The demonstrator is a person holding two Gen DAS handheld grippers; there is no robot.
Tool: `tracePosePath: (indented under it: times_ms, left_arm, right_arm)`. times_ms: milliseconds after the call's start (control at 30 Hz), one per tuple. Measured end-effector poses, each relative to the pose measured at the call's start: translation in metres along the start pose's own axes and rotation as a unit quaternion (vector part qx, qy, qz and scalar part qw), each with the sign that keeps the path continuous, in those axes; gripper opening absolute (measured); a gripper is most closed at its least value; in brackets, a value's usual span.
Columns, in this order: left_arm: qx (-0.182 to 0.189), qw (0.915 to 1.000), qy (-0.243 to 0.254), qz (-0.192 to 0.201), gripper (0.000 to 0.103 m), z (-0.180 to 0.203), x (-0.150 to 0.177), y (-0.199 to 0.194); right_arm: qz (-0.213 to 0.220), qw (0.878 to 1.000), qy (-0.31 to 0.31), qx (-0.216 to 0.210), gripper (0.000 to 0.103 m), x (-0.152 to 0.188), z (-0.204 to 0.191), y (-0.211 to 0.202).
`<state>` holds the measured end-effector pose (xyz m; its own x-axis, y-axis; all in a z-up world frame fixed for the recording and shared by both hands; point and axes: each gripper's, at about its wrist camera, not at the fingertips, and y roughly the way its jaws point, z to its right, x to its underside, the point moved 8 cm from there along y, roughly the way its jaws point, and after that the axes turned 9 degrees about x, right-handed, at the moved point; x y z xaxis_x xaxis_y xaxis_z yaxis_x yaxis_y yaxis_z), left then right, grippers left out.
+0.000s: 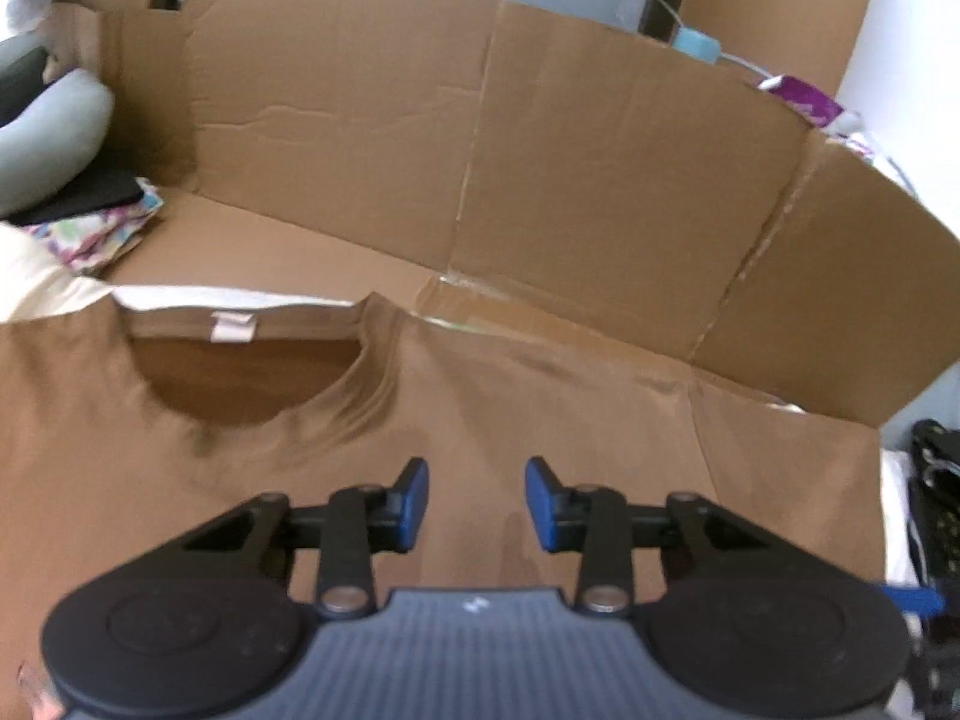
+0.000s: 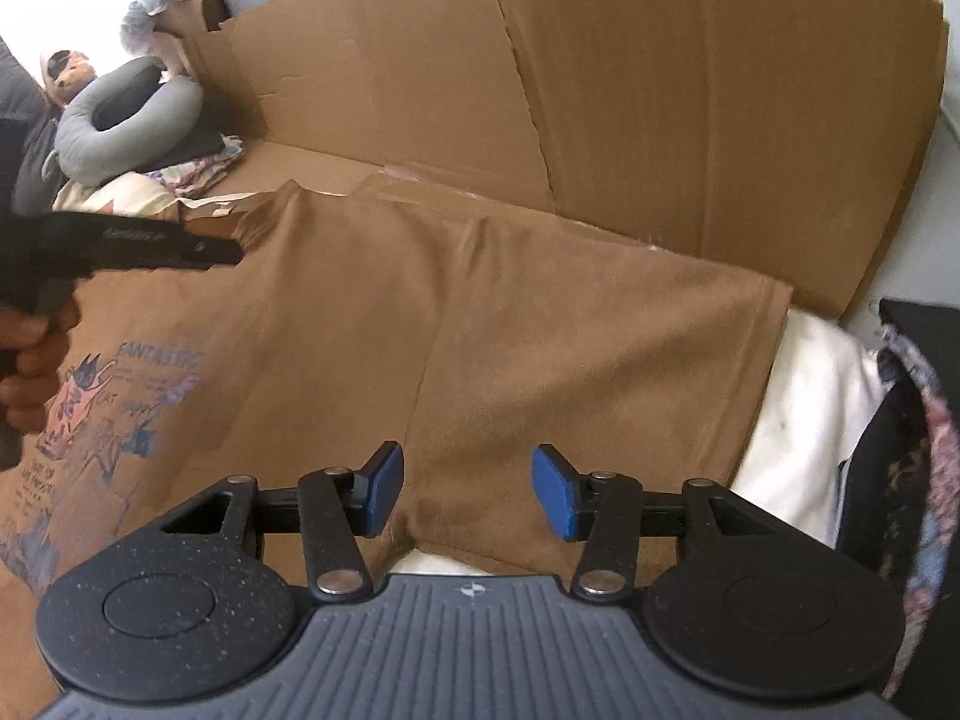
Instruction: Fold clothes
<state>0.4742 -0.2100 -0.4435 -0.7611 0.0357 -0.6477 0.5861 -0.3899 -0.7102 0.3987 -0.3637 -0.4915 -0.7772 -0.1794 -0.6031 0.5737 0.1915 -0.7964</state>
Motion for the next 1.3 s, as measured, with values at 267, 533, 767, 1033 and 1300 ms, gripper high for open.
tracePosePath:
  times_ms: [267, 533, 767, 1033, 1300]
  left_arm:
    - [-0.037, 0.9992, -0.007, -0.010, 0.030, -0.026, -0.020, 0.036]
    - [-0.084, 0.9956, -0.031, -0.027, 0.012, -0.066, -0.016, 0.041]
    - [-0.132, 0.9912, -0.007, -0.011, 0.009, -0.060, -0.029, 0.025]
    - [-0.063, 0.9954, 0.072, -0.003, 0.013, -0.006, -0.037, 0.039]
    - [-0.079, 0.9943, 0.059, -0.041, 0.014, -0.021, -0.028, 0.078]
  right_arm:
    - [-0.015, 0.999, 0.022, 0.018, 0.055, 0.020, 0.009, 0.012]
    - [-0.017, 0.999, 0.046, 0.024, 0.055, 0.028, 0.021, 0.007]
    - [-0.008, 0.997, 0.067, 0.028, 0.055, 0.039, 0.029, -0.005]
    - [0.005, 0.996, 0.076, 0.037, 0.055, 0.048, 0.029, -0.013]
    - [0.006, 0.997, 0.070, 0.030, 0.055, 0.052, 0.030, -0.017]
